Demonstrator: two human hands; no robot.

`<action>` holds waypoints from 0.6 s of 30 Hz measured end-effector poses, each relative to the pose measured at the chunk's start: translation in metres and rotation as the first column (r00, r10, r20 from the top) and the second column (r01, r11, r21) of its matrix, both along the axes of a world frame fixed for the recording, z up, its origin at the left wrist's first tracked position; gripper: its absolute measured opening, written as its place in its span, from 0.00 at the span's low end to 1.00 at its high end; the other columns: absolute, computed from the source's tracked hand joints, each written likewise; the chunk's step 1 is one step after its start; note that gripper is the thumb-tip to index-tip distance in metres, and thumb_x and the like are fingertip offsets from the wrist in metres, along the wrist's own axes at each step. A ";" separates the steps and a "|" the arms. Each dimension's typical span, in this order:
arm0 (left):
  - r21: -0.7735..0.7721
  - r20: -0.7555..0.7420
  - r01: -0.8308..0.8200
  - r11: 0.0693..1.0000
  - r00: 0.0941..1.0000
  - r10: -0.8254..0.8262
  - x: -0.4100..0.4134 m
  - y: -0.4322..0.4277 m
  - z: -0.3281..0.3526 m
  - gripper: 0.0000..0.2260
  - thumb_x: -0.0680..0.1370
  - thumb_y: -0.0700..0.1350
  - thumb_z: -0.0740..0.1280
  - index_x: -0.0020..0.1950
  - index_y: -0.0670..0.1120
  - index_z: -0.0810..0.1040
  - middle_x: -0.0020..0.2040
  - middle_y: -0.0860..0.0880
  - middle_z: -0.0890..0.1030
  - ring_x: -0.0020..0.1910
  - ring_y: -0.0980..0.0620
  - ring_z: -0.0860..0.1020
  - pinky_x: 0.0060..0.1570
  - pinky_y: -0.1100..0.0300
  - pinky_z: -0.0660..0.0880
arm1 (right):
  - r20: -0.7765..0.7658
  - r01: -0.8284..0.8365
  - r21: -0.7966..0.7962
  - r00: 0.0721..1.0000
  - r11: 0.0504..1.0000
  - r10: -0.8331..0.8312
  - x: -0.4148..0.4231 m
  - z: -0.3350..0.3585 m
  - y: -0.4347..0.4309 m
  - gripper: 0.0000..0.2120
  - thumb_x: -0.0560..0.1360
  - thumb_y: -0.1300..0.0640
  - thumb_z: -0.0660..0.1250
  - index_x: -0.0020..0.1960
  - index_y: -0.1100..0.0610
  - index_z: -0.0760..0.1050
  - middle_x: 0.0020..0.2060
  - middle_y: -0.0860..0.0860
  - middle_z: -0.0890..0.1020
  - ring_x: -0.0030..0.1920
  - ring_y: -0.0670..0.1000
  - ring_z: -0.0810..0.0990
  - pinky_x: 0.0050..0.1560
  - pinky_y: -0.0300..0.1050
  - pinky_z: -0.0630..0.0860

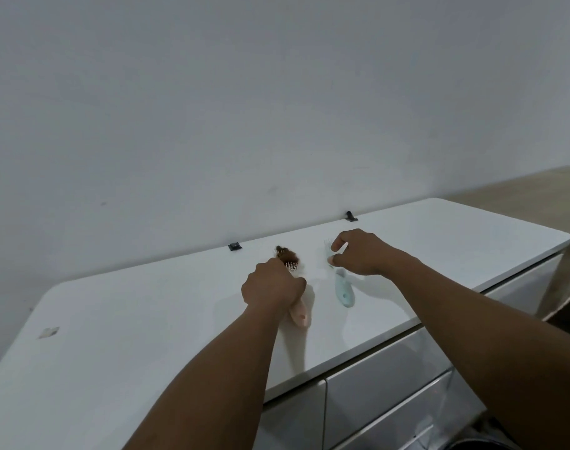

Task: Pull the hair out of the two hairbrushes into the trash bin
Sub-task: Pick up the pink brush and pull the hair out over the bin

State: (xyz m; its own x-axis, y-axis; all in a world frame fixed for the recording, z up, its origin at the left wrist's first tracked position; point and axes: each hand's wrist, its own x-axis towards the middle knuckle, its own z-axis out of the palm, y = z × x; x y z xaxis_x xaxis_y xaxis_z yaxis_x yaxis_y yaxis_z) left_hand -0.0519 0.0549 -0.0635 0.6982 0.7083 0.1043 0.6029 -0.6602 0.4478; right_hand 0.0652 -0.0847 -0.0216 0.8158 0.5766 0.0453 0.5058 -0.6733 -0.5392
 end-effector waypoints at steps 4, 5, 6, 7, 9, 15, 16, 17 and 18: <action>-0.059 0.091 0.009 0.998 0.996 -0.003 -0.001 0.005 -0.001 0.13 0.74 0.55 0.67 0.48 0.47 0.72 0.46 0.48 0.75 0.51 0.43 0.80 0.43 0.57 0.70 | 0.020 0.012 0.036 1.000 0.999 -0.013 0.001 0.001 0.002 0.15 0.74 0.48 0.71 0.57 0.53 0.77 0.53 0.52 0.80 0.46 0.50 0.78 0.45 0.43 0.71; -0.075 0.124 0.015 0.997 0.992 -0.006 -0.002 0.005 0.001 0.13 0.75 0.55 0.66 0.48 0.46 0.72 0.46 0.48 0.74 0.50 0.42 0.79 0.43 0.57 0.70 | 0.035 0.015 0.047 0.999 0.999 -0.016 0.000 0.004 0.000 0.14 0.74 0.48 0.71 0.56 0.53 0.77 0.52 0.52 0.80 0.45 0.49 0.78 0.44 0.42 0.71; -0.088 0.161 0.023 0.996 0.987 -0.008 -0.002 0.003 0.003 0.13 0.75 0.55 0.66 0.48 0.46 0.72 0.45 0.48 0.74 0.48 0.43 0.78 0.43 0.57 0.70 | 0.052 0.018 0.058 0.998 0.998 -0.021 -0.001 0.007 -0.002 0.13 0.74 0.48 0.71 0.56 0.52 0.78 0.52 0.53 0.81 0.44 0.49 0.78 0.44 0.42 0.71; -0.097 0.203 0.034 0.995 0.979 -0.014 -0.001 0.001 0.007 0.13 0.75 0.55 0.66 0.48 0.45 0.72 0.45 0.48 0.74 0.46 0.43 0.76 0.42 0.57 0.70 | 0.068 0.021 0.073 0.997 0.997 -0.026 -0.002 0.012 -0.005 0.13 0.74 0.47 0.71 0.55 0.53 0.78 0.52 0.53 0.80 0.44 0.49 0.77 0.44 0.42 0.71; -0.096 0.300 0.081 0.992 0.953 -0.049 0.000 -0.009 0.017 0.13 0.75 0.55 0.66 0.47 0.45 0.73 0.43 0.48 0.76 0.42 0.45 0.75 0.40 0.57 0.69 | 0.103 0.027 0.116 0.994 0.993 -0.039 -0.007 0.023 -0.014 0.13 0.75 0.47 0.70 0.55 0.53 0.78 0.52 0.52 0.80 0.46 0.49 0.78 0.45 0.42 0.70; -0.008 0.534 0.293 0.956 0.810 -0.243 0.007 -0.077 0.053 0.13 0.73 0.55 0.67 0.37 0.48 0.68 0.35 0.51 0.74 0.33 0.53 0.73 0.30 0.59 0.62 | 0.129 0.102 0.278 0.981 0.955 -0.143 -0.025 0.068 -0.077 0.18 0.76 0.43 0.67 0.46 0.58 0.82 0.46 0.55 0.85 0.47 0.55 0.83 0.47 0.49 0.80; -0.001 0.549 0.327 0.945 0.790 -0.273 0.009 -0.094 0.059 0.13 0.74 0.54 0.67 0.37 0.48 0.69 0.35 0.51 0.75 0.33 0.55 0.72 0.30 0.60 0.62 | 0.114 0.129 0.311 0.979 0.942 -0.172 -0.027 0.074 -0.092 0.21 0.76 0.43 0.66 0.47 0.61 0.82 0.45 0.57 0.86 0.47 0.58 0.85 0.49 0.52 0.83; 0.007 0.556 0.366 0.930 0.772 -0.308 0.011 -0.111 0.063 0.12 0.74 0.54 0.67 0.39 0.48 0.70 0.36 0.51 0.76 0.34 0.55 0.73 0.30 0.60 0.63 | 0.096 0.159 0.347 0.974 0.924 -0.203 -0.030 0.080 -0.109 0.22 0.77 0.43 0.66 0.48 0.63 0.82 0.44 0.58 0.86 0.47 0.59 0.86 0.49 0.53 0.84; 0.019 0.555 0.406 0.914 0.755 -0.348 0.013 -0.129 0.066 0.11 0.74 0.53 0.67 0.41 0.47 0.72 0.36 0.51 0.76 0.35 0.54 0.74 0.31 0.59 0.64 | 0.075 0.189 0.385 0.969 0.904 -0.234 -0.032 0.084 -0.126 0.22 0.77 0.43 0.65 0.49 0.63 0.82 0.44 0.59 0.86 0.47 0.58 0.86 0.48 0.52 0.84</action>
State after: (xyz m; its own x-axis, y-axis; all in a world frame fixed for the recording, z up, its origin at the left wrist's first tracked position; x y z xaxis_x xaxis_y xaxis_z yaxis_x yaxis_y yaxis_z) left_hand -0.0385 -0.0738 0.0022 0.7616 0.4263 0.4882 -0.0430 -0.7183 0.6944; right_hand 0.0332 -0.2110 0.0623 0.8925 0.3135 0.3243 0.4481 -0.5335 -0.7173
